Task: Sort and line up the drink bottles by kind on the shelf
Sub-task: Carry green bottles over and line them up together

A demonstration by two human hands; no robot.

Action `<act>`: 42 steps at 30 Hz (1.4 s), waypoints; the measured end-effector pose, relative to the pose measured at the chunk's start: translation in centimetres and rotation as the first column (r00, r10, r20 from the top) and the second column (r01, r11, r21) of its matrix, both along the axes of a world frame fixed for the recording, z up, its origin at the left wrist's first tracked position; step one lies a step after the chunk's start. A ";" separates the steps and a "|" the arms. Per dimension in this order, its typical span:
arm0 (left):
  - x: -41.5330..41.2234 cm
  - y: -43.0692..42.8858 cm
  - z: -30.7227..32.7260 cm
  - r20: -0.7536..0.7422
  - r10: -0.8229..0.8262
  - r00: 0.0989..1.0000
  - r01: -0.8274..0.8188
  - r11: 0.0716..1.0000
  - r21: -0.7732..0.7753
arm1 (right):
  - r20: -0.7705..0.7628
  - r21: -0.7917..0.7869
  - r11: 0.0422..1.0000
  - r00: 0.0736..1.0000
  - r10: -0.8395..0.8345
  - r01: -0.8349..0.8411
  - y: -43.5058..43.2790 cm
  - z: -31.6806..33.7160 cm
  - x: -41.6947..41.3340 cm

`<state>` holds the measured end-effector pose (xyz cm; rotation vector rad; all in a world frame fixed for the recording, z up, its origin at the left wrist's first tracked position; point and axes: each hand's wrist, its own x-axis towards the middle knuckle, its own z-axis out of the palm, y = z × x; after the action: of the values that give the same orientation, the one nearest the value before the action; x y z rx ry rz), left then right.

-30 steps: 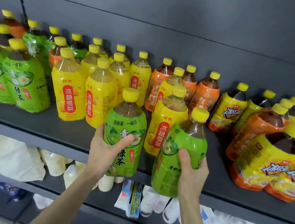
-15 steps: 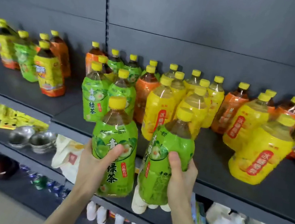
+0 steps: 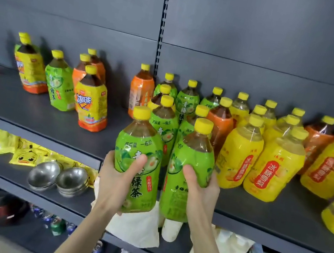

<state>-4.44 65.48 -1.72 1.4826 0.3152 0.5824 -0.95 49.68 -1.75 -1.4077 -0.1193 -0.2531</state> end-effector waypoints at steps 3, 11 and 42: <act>2.5 1.1 -0.1 0.000 -0.025 1.000 0.025 0.999 0.044 | 0.010 0.012 0.998 0.998 -0.055 0.055 1.5 -0.6 1.8; 8.1 3.5 -1.5 0.025 -0.081 0.996 0.078 0.994 0.077 | 0.126 -0.125 0.955 0.959 -0.255 0.270 4.7 -2.3 6.6; 14.6 8.6 -2.6 0.151 -0.388 0.909 0.389 0.921 0.026 | 0.084 -0.110 0.896 0.902 -0.423 0.430 10.4 -2.6 10.9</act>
<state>10.20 74.04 -4.32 1.4363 -0.1019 0.3688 9.95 60.05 -4.31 -1.5437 0.1329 -0.6618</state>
